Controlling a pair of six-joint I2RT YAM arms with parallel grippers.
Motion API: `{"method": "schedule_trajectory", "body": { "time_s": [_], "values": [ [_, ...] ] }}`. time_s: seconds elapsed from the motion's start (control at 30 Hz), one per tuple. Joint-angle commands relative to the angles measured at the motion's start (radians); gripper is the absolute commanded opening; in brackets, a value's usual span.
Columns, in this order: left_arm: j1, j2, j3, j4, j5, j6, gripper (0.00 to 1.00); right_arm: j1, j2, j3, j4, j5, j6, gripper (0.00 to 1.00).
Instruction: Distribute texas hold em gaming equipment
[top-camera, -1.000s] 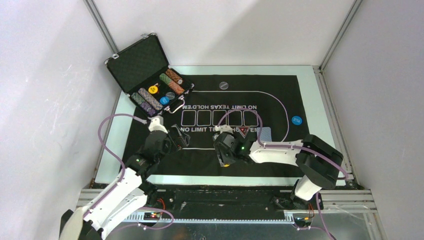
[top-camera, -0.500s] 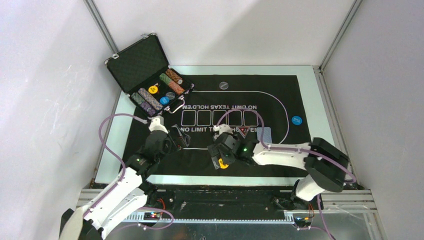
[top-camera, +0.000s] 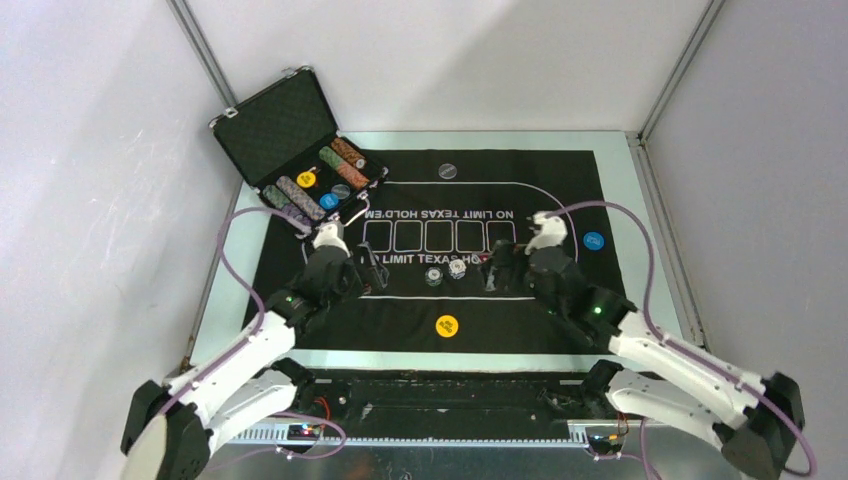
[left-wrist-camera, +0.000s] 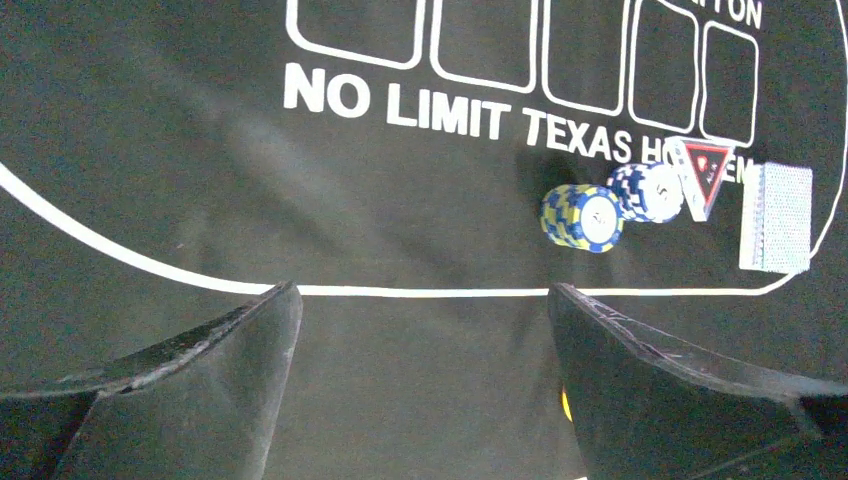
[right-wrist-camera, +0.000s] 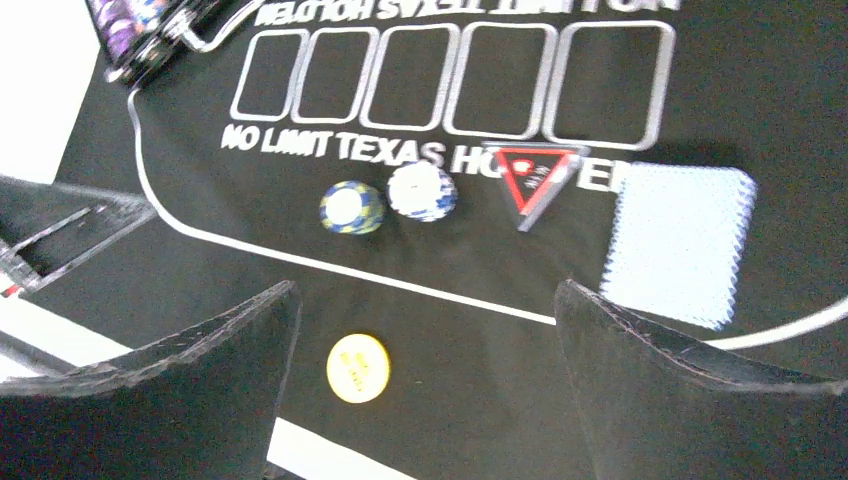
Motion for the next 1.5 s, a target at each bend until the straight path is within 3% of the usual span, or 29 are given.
{"method": "schedule_trajectory", "body": {
  "time_s": [0.0, 0.2, 0.33, 0.63, 1.2, 1.47],
  "values": [
    [-0.065, 0.106, 0.102, 0.024, 0.038, 0.063, 1.00, -0.122, -0.132, -0.101, 0.012, -0.050, 0.047, 0.99],
    [-0.172, 0.358, 0.298, -0.018, 0.098, 0.167, 1.00, -0.285, -0.225, -0.126, -0.168, -0.036, 0.074, 1.00],
    [-0.201, 0.530, 0.432, -0.077, 0.180, 0.273, 1.00, -0.398, -0.244, -0.125, -0.239, -0.113, 0.054, 1.00],
    [-0.242, 0.763, 0.604, -0.181, 0.224, 0.370, 1.00, -0.532, -0.200, -0.130, -0.225, -0.267, 0.003, 1.00],
    [-0.250, 0.904, 0.714, -0.235, 0.168, 0.422, 0.88, -0.546, -0.208, -0.169, -0.178, -0.329, -0.022, 0.98],
    [-0.250, 0.776, 0.644, -0.196, 0.159, 0.409, 0.99, -0.535, -0.156, -0.178, -0.073, -0.509, -0.071, 0.98]
  ]
}}
